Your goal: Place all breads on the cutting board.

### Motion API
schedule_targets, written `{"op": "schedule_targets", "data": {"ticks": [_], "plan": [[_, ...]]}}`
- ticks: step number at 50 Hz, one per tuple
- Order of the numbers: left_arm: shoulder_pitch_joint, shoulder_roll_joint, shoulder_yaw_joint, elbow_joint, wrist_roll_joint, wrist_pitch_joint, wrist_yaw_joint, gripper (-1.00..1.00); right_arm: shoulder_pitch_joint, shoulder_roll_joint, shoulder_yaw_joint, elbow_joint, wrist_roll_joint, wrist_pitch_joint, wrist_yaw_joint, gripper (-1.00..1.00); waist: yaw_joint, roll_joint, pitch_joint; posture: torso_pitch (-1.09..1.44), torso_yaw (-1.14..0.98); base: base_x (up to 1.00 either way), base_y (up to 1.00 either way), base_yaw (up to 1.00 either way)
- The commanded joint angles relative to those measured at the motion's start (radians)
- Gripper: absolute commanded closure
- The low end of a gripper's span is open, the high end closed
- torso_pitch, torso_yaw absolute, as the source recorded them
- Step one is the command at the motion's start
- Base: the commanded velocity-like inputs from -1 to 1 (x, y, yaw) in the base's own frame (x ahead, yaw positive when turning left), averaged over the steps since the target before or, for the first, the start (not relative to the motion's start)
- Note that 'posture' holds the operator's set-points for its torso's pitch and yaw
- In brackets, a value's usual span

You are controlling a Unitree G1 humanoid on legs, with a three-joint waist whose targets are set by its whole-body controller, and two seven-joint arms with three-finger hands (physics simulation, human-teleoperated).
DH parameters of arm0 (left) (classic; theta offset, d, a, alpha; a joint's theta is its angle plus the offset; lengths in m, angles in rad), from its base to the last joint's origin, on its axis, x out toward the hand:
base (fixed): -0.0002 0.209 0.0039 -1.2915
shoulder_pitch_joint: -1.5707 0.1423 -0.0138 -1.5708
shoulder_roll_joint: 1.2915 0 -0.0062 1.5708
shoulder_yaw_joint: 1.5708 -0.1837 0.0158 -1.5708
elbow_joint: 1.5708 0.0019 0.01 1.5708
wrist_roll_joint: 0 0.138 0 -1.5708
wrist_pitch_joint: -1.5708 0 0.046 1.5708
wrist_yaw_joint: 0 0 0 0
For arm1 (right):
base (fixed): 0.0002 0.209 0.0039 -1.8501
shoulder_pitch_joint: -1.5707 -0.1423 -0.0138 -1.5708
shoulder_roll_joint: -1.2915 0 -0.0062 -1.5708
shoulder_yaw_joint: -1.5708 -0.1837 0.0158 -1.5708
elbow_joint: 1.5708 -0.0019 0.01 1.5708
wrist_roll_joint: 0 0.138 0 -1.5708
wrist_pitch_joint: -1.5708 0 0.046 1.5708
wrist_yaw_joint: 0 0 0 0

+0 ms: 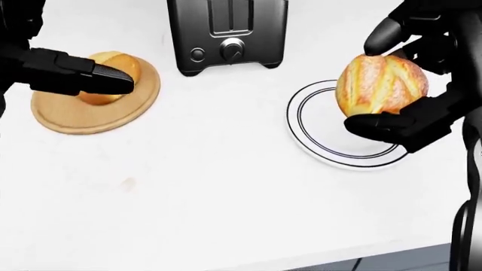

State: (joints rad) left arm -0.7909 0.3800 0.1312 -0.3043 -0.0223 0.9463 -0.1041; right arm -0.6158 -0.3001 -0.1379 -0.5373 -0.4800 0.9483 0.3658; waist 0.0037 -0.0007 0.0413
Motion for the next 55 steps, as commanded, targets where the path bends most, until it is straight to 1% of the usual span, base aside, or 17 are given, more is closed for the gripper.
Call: {"op": "schedule_targets", "data": {"ticks": [1, 5, 8, 12, 20, 26, 34, 39, 41, 46, 47, 50, 55], "plan": [[-0.038, 0.004, -0.006, 0.029, 0.084, -0.087, -0.027, -1.00, -0.029, -0.009, -0.005, -0.034, -0.010, -0.022, -0.002, 1.00, 0.000, -0.001, -0.025, 0.00, 0.00, 0.00, 0.00, 0.00], [-0.057, -0.027, -0.002, 0.096, 0.148, -0.121, -0.062, -1.00, -0.031, -0.006, -0.001, -0.043, -0.020, -0.018, 0.002, 1.00, 0.000, -0.003, -0.028, 0.00, 0.00, 0.00, 0.00, 0.00], [-0.066, -0.037, -0.005, 0.135, 0.182, -0.139, -0.084, -1.00, -0.034, -0.004, 0.004, -0.051, -0.030, -0.012, 0.010, 1.00, -0.001, -0.004, -0.029, 0.00, 0.00, 0.00, 0.00, 0.00], [-0.078, -0.040, -0.024, 0.192, 0.230, -0.152, -0.139, -1.00, -0.029, 0.005, 0.010, -0.049, -0.039, -0.017, 0.012, 1.00, -0.001, -0.005, -0.030, 0.00, 0.00, 0.00, 0.00, 0.00], [-0.107, -0.056, -0.031, 0.308, 0.325, -0.190, -0.179, -1.00, -0.022, 0.015, 0.009, -0.037, -0.044, -0.035, 0.013, 1.00, -0.001, -0.006, -0.035, 0.00, 0.00, 0.00, 0.00, 0.00], [-0.143, -0.052, -0.023, 0.394, 0.349, -0.204, -0.201, -1.00, -0.018, 0.021, 0.010, -0.019, -0.042, -0.053, 0.004, 1.00, -0.002, -0.006, -0.036, 0.00, 0.00, 0.00, 0.00, 0.00], [-0.189, -0.042, -0.015, 0.528, 0.351, -0.254, -0.187, -1.00, -0.014, 0.027, 0.011, -0.008, -0.041, -0.065, -0.001, 1.00, -0.002, -0.007, -0.037, 0.00, 0.00, 0.00, 0.00, 0.00], [-0.204, -0.034, -0.009, 0.581, 0.347, -0.276, -0.170, -1.00, -0.013, 0.027, 0.013, -0.004, -0.043, -0.068, -0.003, 1.00, -0.003, -0.006, -0.038, 0.00, 0.00, 0.00, 0.00, 0.00], [-0.205, -0.032, -0.009, 0.589, 0.344, -0.281, -0.168, -0.88, -0.011, 0.028, 0.015, -0.004, -0.045, -0.068, -0.004, 1.00, -0.003, -0.006, -0.038, 0.00, 0.00, 0.00, 0.00, 0.00], [-0.202, -0.031, -0.010, 0.612, 0.341, -0.297, -0.156, -0.84, -0.008, 0.031, 0.018, -0.004, -0.049, -0.069, -0.001, 1.00, -0.004, -0.006, -0.037, 0.00, 0.00, 0.00, 0.00, 0.00], [-0.198, -0.033, -0.012, 0.620, 0.340, -0.306, -0.154, -0.78, -0.006, 0.033, 0.016, -0.002, -0.048, -0.074, -0.002, 1.00, -0.004, -0.006, -0.037, 0.00, 0.00, 0.00, 0.00, 0.00], [-0.197, -0.034, -0.014, 0.632, 0.341, -0.313, -0.151, -0.70, -0.005, 0.034, 0.016, 0.001, -0.049, -0.077, -0.003, 1.00, -0.004, -0.005, -0.038, 0.00, 0.00, 0.00, 0.00, 0.00], [-0.196, -0.039, -0.021, 0.659, 0.349, -0.329, -0.144, -0.69, -0.003, 0.034, 0.015, 0.003, -0.048, -0.080, -0.003, 1.00, -0.004, -0.005, -0.039, 0.00, 0.00, 0.00, 0.00, 0.00]]}}
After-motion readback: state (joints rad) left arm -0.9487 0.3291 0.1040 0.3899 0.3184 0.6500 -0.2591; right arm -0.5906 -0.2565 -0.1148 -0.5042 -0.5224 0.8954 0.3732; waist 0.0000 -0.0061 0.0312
